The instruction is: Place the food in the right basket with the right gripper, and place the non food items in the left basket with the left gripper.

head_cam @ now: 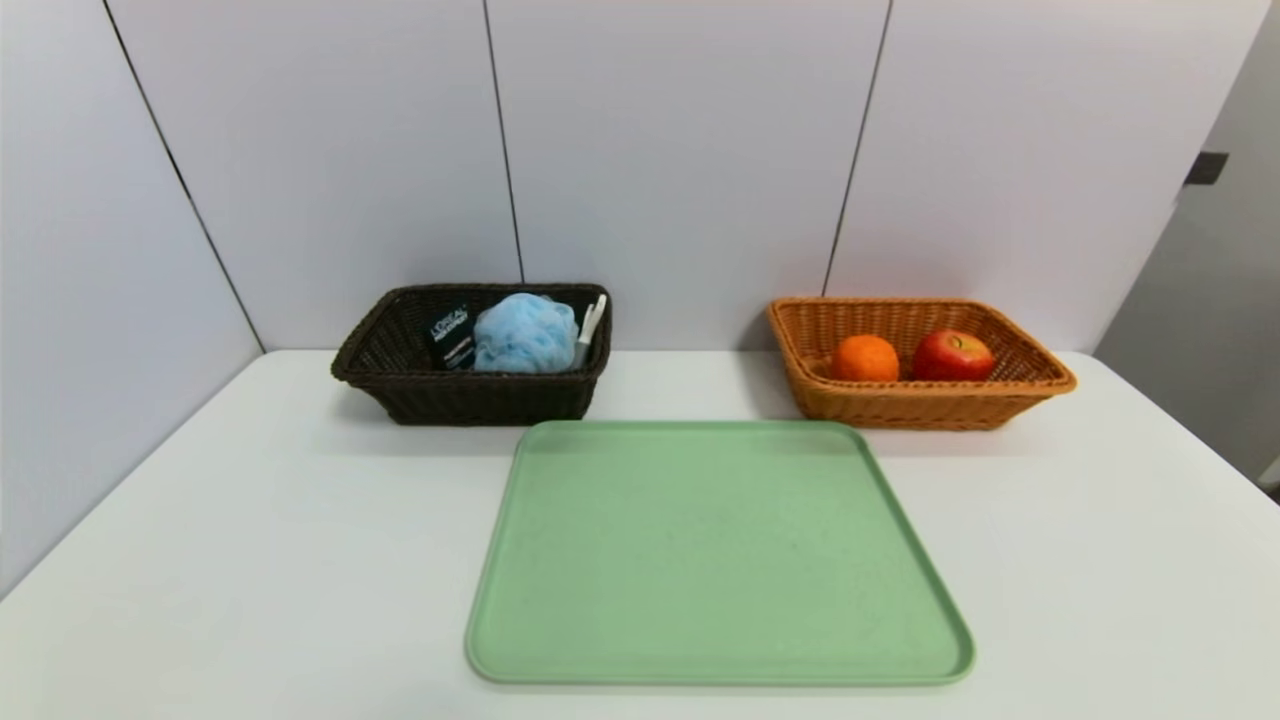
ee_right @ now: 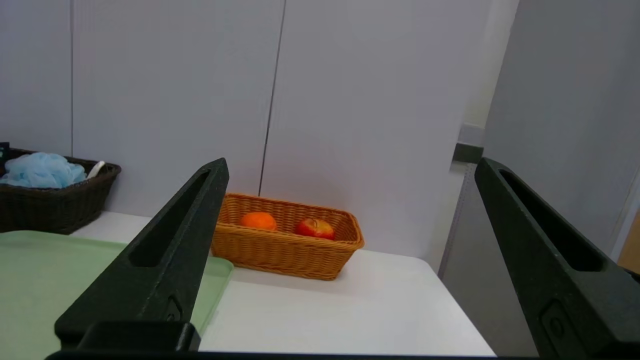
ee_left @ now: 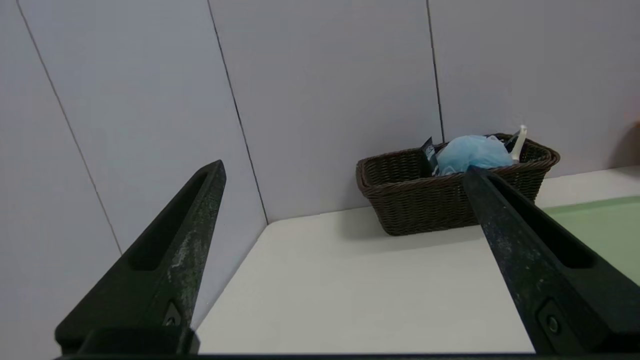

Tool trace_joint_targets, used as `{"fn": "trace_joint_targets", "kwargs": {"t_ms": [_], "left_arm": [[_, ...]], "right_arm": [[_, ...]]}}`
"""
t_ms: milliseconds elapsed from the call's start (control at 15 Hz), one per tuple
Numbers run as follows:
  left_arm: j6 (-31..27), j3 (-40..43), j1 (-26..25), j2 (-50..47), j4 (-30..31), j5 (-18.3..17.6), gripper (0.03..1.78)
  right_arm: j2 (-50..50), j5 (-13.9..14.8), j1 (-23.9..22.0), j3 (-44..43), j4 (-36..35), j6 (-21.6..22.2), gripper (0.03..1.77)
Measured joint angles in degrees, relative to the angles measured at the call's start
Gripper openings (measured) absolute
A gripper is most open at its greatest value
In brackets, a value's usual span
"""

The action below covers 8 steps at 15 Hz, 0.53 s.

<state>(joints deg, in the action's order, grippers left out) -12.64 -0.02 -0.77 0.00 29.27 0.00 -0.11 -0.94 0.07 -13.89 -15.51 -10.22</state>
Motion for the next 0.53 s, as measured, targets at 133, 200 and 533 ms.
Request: {"fn": "trace_joint_targets", "kwargs": {"t_ms": [133,200,533], "left_arm": [[-0.15,0.02,0.00,-0.05,-1.22,-1.79,1.69],[-0.11,0.02,0.00,-0.05,-2.99,-2.21,1.69],[-0.52,0.02,0.00,-0.07,-14.28,-2.94,1.69]], "right_arm": [[0.00,-0.10,0.00,1.57,0.10,-0.15,1.70],[0.00,-0.40,0.00,2.97,0.33,-0.23,1.70],[0.00,-1.04,0.00,12.37,1.84,-1.19,1.70]]}}
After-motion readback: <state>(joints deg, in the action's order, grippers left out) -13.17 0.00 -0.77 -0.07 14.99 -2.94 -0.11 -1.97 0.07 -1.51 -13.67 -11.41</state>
